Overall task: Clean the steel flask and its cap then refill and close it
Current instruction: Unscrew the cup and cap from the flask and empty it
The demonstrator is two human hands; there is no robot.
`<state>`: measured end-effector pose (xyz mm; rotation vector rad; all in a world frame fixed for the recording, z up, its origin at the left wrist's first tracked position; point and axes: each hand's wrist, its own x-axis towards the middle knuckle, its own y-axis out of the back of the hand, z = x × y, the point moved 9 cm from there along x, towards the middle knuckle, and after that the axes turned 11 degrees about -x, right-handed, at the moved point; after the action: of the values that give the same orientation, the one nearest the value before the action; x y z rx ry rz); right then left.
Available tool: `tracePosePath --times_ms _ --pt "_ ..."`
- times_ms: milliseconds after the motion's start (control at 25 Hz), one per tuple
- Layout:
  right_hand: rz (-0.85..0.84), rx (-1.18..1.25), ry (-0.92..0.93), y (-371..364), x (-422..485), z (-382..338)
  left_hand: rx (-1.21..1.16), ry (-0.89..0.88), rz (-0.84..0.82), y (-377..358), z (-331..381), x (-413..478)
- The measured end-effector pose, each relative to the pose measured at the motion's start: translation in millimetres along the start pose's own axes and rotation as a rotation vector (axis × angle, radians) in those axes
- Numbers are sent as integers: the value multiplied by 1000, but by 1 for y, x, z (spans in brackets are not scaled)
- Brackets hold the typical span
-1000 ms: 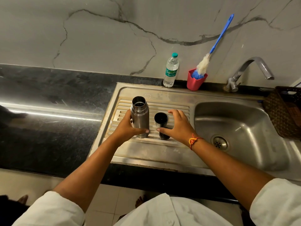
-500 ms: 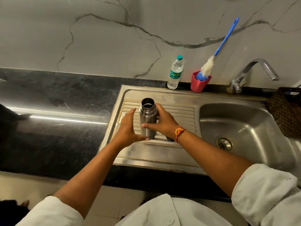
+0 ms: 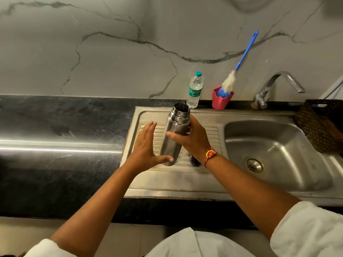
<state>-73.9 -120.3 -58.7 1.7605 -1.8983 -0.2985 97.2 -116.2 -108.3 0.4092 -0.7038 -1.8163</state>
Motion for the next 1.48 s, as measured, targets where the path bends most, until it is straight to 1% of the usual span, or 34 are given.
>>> tracePosePath --times_ms 160,320,400,560,640,680,800,1040,1280,1480 --pt "134 77 -15 54 1 -5 15 -127 -49 -19 49 18" --pt "213 37 -43 118 -5 22 85 -236 -88 -59 98 44" --pt "211 -7 -67 150 -10 44 129 -262 -104 -85 117 59" --pt "151 -114 -146 210 -23 98 258 -287 -158 -147 155 89" --pt "142 -161 -185 241 -30 133 286 -273 -199 -184 170 98" --pt "127 -187 -201 254 -32 150 292 -256 -216 -201 175 103" --pt "4 -288 -213 285 -34 192 356 -197 -254 -246 188 116" --pt "-201 -485 -119 304 -29 249 416 -129 -243 -295 195 126" --pt "-400 -631 -46 296 -26 273 494 -39 -241 -311 193 128" --pt "-486 -788 -14 288 -19 282 533 18 -244 -311 182 127"
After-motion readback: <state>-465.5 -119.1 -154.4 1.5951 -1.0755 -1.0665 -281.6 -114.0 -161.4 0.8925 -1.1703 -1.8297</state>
